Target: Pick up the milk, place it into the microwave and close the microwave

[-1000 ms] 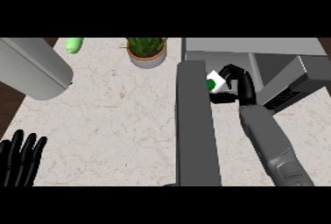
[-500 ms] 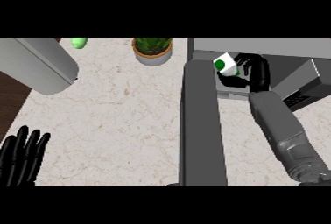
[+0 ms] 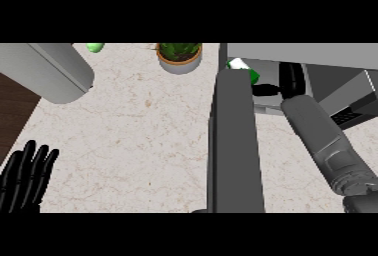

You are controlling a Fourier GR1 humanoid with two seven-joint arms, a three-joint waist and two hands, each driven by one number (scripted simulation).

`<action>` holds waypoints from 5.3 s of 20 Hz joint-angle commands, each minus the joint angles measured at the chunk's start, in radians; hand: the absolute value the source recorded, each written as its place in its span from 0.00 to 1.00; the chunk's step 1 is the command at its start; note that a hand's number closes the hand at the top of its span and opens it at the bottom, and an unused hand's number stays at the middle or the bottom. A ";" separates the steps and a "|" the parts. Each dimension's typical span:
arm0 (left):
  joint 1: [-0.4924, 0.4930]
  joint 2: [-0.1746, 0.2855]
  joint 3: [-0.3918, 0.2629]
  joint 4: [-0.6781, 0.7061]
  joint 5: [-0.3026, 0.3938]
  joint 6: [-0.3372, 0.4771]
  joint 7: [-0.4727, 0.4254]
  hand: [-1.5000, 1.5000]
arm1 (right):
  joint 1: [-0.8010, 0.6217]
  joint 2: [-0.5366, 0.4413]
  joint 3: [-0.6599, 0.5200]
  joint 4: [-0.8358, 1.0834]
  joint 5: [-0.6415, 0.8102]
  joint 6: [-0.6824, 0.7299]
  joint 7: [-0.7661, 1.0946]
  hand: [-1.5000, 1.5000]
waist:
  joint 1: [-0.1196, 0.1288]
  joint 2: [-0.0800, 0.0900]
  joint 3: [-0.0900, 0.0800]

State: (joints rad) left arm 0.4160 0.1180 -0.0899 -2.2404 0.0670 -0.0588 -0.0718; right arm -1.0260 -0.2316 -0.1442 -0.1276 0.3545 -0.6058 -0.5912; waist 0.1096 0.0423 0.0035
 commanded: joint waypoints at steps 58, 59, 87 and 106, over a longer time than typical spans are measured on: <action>0.084 -0.084 -0.187 -0.009 -0.175 0.063 -0.026 0.00 | 0.322 0.007 -0.177 -0.062 -0.205 0.488 -0.289 0.00 | -0.101 -0.039 -0.003; 0.012 -0.102 -0.172 0.049 -0.180 0.078 -0.013 0.00 | 0.303 0.003 -0.169 -0.066 -0.201 0.503 -0.255 0.00 | -0.105 -0.038 -0.003; -0.186 -0.025 -0.294 0.200 -0.166 -0.100 0.093 1.00 | 0.957 0.097 -0.064 -0.547 -0.336 0.900 -0.438 0.00 | -0.126 -0.046 -0.005; -0.653 -0.118 -0.659 0.748 -0.258 0.033 0.112 1.00 | 1.272 0.007 0.010 -0.948 -0.477 1.003 -0.390 0.00 | -0.144 -0.042 -0.004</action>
State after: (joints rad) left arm -0.1403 0.0022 -0.6406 -1.6027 -0.1733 -0.1212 0.0347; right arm 0.1945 -0.2182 -0.1494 -0.9974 -0.0924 0.2906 -0.9246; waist -0.0255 -0.0024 -0.0010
